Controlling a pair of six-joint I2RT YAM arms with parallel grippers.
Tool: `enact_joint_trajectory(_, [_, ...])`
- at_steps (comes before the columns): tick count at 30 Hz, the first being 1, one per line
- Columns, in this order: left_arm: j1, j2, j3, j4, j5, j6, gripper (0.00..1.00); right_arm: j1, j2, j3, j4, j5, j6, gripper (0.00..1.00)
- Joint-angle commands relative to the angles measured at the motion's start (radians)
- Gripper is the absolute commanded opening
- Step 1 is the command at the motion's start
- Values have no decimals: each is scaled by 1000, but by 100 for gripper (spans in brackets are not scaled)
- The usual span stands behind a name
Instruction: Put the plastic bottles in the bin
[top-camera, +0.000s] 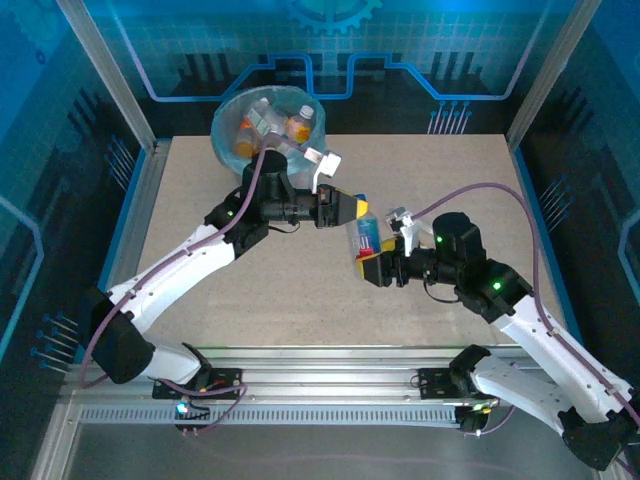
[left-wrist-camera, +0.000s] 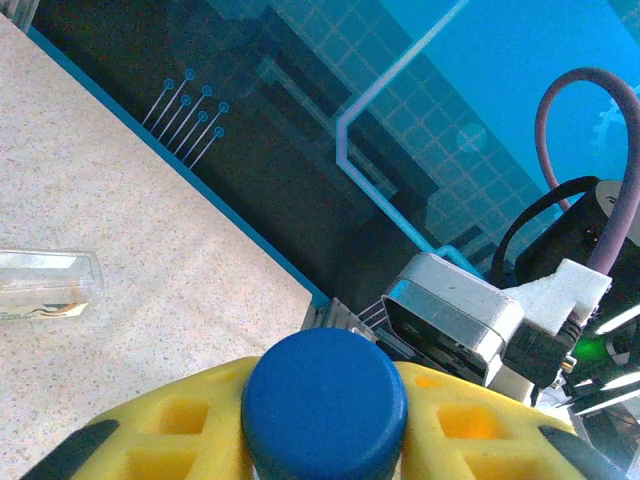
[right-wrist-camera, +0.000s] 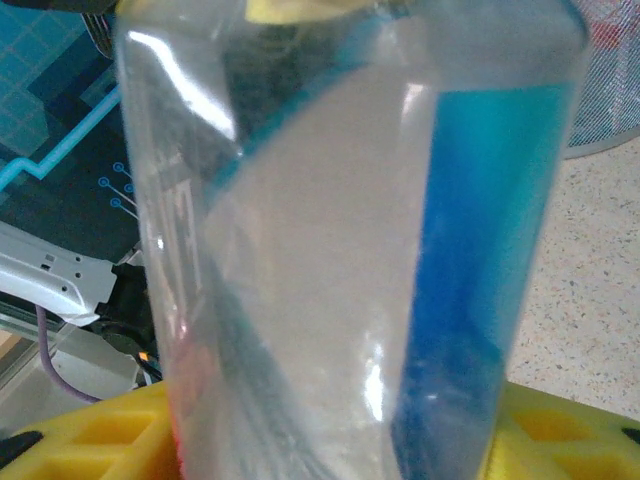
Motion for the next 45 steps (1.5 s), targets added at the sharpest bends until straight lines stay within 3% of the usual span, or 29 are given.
enact_joint_trajectory(1, [-1,6,32,6,-24,29,20,13,-9,21,-1,32,-6,59])
enact_joint_trajectory(4, [9,5,33,9,-75,13,0,12,-21,9,-8,81,4,65])
enact_joint_trajectory(8, [49,-16,13,36,-136,-39,0,10,-40,6,-26,176,13,90])
enact_joint_trajectory(11, [105,-48,-7,56,-173,-78,0,11,-57,-5,-33,262,15,99])
enact_joint_trajectory(16, [217,-118,21,19,-260,-51,0,10,-90,-25,-12,345,22,100])
enact_joint_trajectory(23, [364,-156,118,-44,-591,54,0,6,-91,-16,4,418,-31,100])
enact_joint_trajectory(28, [502,-35,263,-121,-595,43,0,-1,-57,6,-1,433,-37,100])
enact_joint_trajectory(37, [639,295,688,-510,-502,111,0,-8,-45,16,-4,426,-41,100])
enact_joint_trajectory(42, [655,329,684,-396,-495,115,0,-10,-43,25,-8,412,-44,100])
enact_joint_trajectory(45, [645,304,680,-332,-553,200,0,-10,-44,25,-15,412,-50,100])
